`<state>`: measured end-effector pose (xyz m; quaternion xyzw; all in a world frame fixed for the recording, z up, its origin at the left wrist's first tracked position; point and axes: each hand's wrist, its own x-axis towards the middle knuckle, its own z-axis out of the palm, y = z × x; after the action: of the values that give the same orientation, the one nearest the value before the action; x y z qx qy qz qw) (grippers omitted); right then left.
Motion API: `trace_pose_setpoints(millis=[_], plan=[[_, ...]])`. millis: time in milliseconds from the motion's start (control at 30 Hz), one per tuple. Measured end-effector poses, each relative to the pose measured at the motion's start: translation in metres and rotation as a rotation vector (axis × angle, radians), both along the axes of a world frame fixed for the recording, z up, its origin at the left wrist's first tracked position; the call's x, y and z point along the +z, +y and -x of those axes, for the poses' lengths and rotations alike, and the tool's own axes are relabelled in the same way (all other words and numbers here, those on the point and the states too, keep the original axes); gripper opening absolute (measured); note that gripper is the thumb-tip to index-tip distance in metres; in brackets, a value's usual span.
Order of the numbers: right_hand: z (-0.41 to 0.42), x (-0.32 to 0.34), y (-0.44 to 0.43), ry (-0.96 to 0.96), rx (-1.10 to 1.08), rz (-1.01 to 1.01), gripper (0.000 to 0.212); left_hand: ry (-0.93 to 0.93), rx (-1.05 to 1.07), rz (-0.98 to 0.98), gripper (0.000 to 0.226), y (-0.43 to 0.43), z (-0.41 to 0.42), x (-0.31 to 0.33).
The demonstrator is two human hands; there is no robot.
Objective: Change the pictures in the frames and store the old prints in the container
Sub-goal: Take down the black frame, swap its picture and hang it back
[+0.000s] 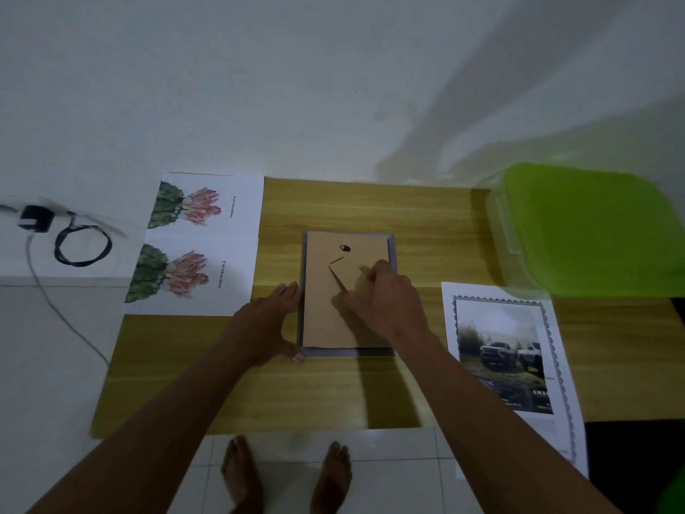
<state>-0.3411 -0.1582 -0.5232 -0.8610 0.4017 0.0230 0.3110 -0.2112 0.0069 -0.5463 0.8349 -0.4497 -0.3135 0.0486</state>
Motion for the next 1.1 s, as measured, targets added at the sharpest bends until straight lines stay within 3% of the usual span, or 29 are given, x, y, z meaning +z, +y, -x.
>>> trace_pose_setpoints(millis=[433,733,833,967,1100], plan=[[-0.002,-0.013,-0.004,0.089,0.021,0.028,0.065,-0.019,-0.004,-0.045,0.12,-0.003,0.003,0.009],[0.003,-0.03,-0.002,0.169,0.278,0.336,0.032,-0.019,0.009,-0.049,0.12,-0.005,0.003,0.009],[0.005,-0.036,0.003,0.064,0.441,0.46,0.043,-0.015,0.01,-0.051,0.119,-0.005,0.003,0.009],[0.005,-0.046,0.001,0.179,0.587,0.359,0.073,-0.019,0.004,-0.051,0.118,-0.005,0.003,0.008],[-0.002,-0.047,-0.003,0.16,0.603,0.415,0.072,-0.017,0.002,-0.052,0.12,-0.005,0.003,0.006]])
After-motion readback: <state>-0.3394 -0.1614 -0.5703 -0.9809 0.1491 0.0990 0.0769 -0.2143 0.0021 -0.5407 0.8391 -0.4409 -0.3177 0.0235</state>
